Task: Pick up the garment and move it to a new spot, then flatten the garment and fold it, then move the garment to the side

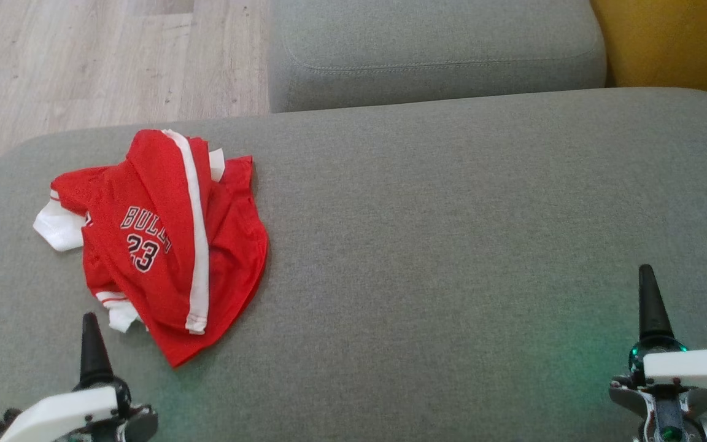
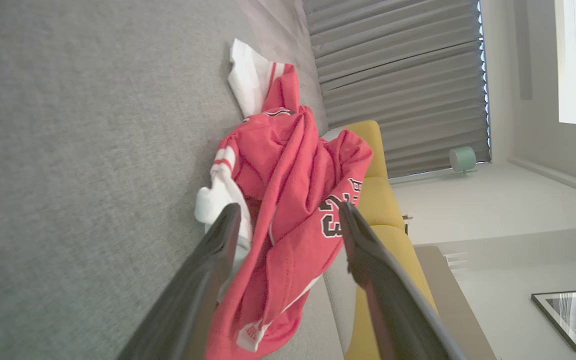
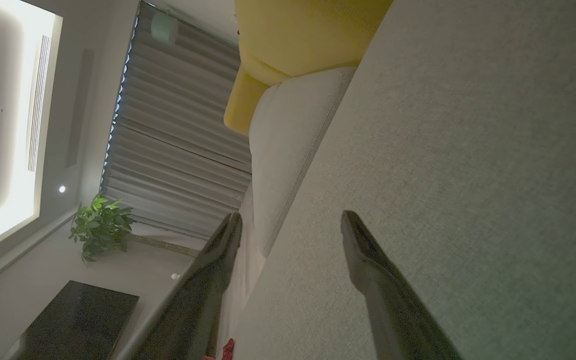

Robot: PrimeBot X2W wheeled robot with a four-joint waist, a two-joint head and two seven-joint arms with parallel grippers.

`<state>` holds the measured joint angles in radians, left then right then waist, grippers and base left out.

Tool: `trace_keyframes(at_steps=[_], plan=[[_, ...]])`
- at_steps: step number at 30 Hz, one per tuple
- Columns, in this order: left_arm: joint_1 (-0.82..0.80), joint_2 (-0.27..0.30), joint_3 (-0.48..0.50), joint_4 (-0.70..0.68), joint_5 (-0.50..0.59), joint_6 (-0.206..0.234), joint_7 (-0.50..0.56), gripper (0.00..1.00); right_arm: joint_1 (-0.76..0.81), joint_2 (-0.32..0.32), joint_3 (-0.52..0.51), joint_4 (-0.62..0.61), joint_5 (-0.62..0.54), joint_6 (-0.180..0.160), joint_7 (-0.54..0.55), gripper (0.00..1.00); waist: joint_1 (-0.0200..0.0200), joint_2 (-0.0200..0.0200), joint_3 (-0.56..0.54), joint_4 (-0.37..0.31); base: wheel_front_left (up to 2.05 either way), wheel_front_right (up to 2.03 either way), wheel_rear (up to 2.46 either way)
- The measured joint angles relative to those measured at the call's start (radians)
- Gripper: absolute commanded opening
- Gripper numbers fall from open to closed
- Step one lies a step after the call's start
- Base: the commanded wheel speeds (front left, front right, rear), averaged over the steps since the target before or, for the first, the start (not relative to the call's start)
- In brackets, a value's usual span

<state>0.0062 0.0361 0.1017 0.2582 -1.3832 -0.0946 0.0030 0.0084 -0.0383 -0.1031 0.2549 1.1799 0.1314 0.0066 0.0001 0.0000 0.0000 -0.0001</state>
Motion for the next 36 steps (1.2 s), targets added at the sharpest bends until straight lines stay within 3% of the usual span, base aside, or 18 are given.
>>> trace_keyframes(at_steps=[10,28,36], plan=[[-0.002,0.000,-0.040,-0.111,0.214,0.067,-0.030,1.00,-0.003,0.000,0.034,-0.055,-0.241,0.000,-0.029,1.00,0.0000,0.0000,0.008,0.002,0.00,0.00,0.00],[-0.012,0.003,-0.180,-0.199,0.594,0.078,-0.077,1.00,-0.010,0.000,0.110,-0.125,-0.560,0.000,-0.081,1.00,0.0000,0.0000,0.018,0.002,0.00,0.00,0.00],[-0.023,0.040,-0.274,-0.214,0.743,0.106,-0.102,1.00,-0.009,-0.001,0.144,-0.136,-0.689,0.000,-0.103,1.00,0.0000,0.0000,0.017,-0.004,0.00,0.00,0.00]])
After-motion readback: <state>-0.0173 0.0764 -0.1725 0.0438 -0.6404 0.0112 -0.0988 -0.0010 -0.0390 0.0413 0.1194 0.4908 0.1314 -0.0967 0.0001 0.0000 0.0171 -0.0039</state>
